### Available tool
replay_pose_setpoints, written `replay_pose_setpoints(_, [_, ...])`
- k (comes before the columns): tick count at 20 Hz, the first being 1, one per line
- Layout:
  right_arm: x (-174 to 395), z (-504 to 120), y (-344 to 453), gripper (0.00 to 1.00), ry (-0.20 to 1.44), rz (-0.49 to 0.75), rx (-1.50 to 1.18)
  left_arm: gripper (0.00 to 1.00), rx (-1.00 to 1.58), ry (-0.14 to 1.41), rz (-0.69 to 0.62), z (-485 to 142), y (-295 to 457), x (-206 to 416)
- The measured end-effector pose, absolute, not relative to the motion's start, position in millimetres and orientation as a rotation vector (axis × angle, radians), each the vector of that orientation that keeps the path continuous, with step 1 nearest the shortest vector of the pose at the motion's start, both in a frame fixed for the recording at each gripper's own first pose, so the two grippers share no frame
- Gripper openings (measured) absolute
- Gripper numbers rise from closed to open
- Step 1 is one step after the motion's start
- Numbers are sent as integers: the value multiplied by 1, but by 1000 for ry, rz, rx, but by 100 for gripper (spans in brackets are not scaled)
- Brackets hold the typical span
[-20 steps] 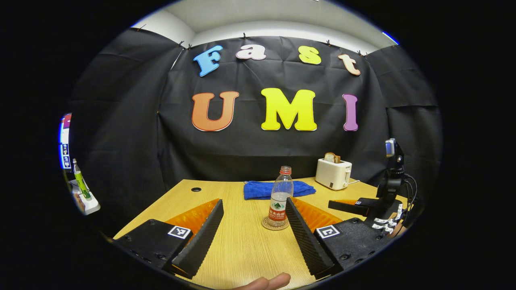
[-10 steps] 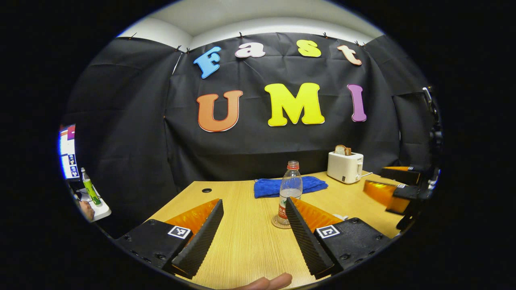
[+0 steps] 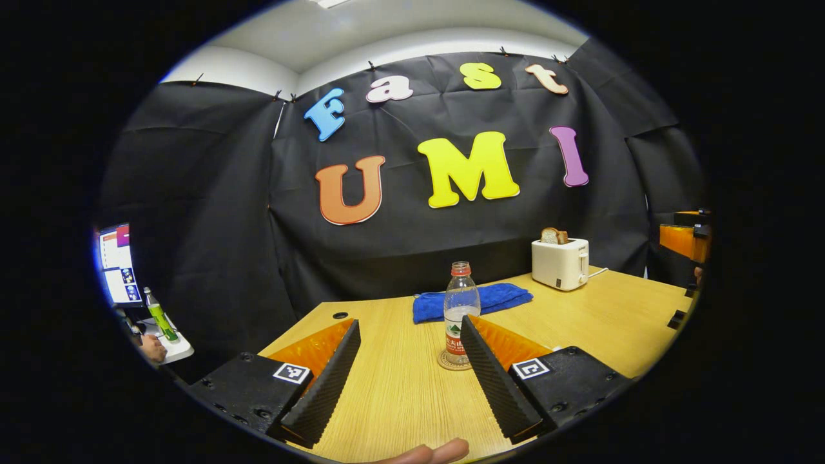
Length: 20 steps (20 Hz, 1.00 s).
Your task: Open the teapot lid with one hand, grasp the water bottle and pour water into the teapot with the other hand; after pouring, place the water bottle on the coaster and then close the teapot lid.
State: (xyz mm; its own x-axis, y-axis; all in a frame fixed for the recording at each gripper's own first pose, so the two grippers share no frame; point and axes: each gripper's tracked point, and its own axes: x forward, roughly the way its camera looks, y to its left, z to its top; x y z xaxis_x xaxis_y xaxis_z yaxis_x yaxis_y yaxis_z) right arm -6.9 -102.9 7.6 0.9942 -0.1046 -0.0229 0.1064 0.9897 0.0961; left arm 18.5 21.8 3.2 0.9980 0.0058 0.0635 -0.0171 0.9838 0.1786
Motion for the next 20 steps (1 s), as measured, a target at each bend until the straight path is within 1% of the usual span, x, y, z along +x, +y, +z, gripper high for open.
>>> replay_pose_setpoints(3, [-5,1,-116,97,36,-126,99,98,146,-59,15,5,23,16])
replay_pose_setpoints(4, [-4,-4,-116,95,51,-126,103,98,145,-61,22,7,25,16])
replay_pose_setpoints(5, [-2,-7,-115,97,62,-124,105,98,142,-61,26,8,28,15])
replay_pose_setpoints(6, [-1,-8,-114,95,68,-124,103,98,137,-63,23,9,27,14])
replay_pose_setpoints(9, [-1,-9,-109,95,72,-117,93,98,118,-65,19,10,29,13])
replay_pose_setpoints(10, [-1,-9,-108,97,71,-116,91,95,120,-63,23,10,31,13])
replay_pose_setpoints(11, [0,-9,-108,97,70,-116,90,98,121,-61,24,10,32,13])
replay_pose_setpoints(13, [1,-10,-108,97,73,-118,89,98,122,-55,17,8,29,14])
replay_pose_setpoints(14, [2,-12,-109,95,79,-121,87,98,124,-52,17,6,29,13])
replay_pose_setpoints(17, [3,-13,-110,95,83,-124,86,98,127,-49,13,5,27,15])
replay_pose_setpoints(18, [3,-15,-110,97,86,-124,86,98,127,-48,10,4,26,15])
replay_pose_setpoints(20, [4,-16,-110,97,90,-126,86,98,129,-44,4,3,24,17])
